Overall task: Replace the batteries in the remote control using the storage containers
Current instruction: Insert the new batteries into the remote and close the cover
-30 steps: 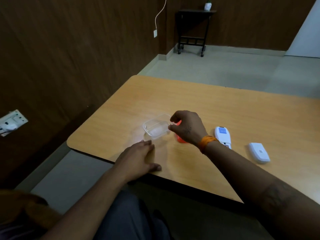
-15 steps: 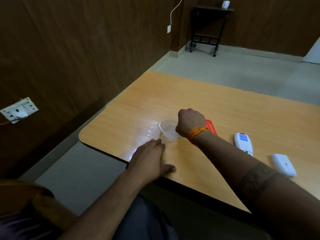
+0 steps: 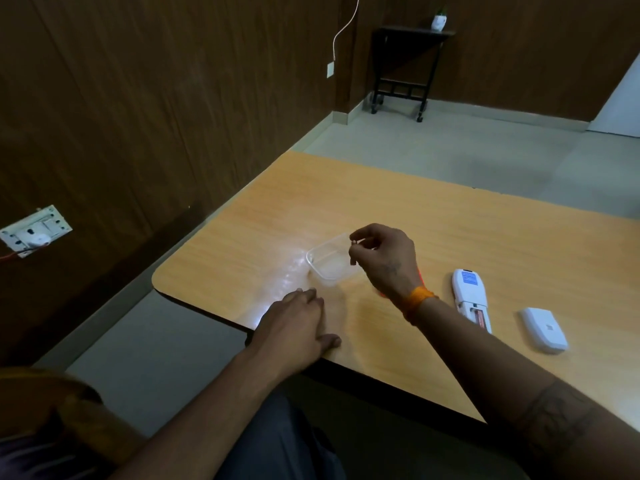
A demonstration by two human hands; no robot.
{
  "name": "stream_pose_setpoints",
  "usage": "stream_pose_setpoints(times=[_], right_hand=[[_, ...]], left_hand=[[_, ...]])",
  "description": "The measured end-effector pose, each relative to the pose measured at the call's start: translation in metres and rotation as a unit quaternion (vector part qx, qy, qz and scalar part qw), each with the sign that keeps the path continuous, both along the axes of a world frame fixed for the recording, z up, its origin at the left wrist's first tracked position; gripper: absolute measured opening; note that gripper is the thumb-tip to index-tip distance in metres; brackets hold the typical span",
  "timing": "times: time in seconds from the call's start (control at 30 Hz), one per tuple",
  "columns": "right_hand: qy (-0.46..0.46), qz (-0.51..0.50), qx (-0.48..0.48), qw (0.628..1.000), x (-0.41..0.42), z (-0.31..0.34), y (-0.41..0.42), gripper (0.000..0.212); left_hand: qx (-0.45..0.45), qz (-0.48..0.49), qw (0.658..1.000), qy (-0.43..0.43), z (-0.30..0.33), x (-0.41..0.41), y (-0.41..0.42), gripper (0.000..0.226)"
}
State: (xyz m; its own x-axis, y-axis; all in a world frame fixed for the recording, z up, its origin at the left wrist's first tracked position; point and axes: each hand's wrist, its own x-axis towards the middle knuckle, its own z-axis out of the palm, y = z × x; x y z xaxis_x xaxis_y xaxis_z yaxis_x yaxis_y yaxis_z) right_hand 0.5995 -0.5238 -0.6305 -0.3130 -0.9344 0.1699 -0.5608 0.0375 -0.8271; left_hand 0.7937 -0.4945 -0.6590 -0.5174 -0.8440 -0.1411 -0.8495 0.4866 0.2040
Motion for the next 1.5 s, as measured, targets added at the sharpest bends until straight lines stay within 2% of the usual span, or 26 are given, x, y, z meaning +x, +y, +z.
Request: stream_pose_setpoints(times=[0.13, 0.33, 0.53, 0.7, 0.8, 1.03, 1.23, 1.5], right_hand=[[-0.050, -0.058, -0.030, 0.997, -0.033, -0.004, 0.047, 0.014], [-0.069, -0.128, -0.026, 0.989, -0.095, 0.000, 0.115, 0.015], [-0.060, -0.186, 0.000, 0.981, -0.139, -0.020, 0.146, 0.013], [0.044, -0.166, -0.025, 0.985, -0.148, -0.030, 0.138, 0.016], [0.068, -0.152, -0.035, 0.985, -0.149, -0.035, 0.130, 0.014], [0.128, -0.129, -0.009, 0.983, -0.146, -0.054, 0.120, 0.005], [0.172, -0.123, 0.014, 0.977, -0.147, -0.059, 0.120, 0.012], [0.192, -0.113, 0.033, 0.974, -0.146, -0.060, 0.122, 0.015]], left_hand=[[-0.007, -0.044, 0.999, -0.023, -0.002, -0.015, 0.014, 0.071], [0.004, -0.120, 0.992, -0.034, 0.003, -0.057, 0.032, 0.078], [0.015, -0.124, 0.992, 0.027, 0.000, -0.119, 0.050, 0.080], [0.010, -0.069, 0.989, 0.133, -0.019, -0.163, 0.054, 0.091], [-0.001, -0.057, 0.986, 0.158, -0.029, -0.178, 0.052, 0.090], [-0.059, -0.063, 0.980, 0.179, -0.055, -0.193, 0.043, 0.061], [-0.066, -0.061, 0.980, 0.176, -0.056, -0.195, 0.044, 0.065], [-0.061, -0.068, 0.980, 0.175, -0.053, -0.196, 0.046, 0.057]])
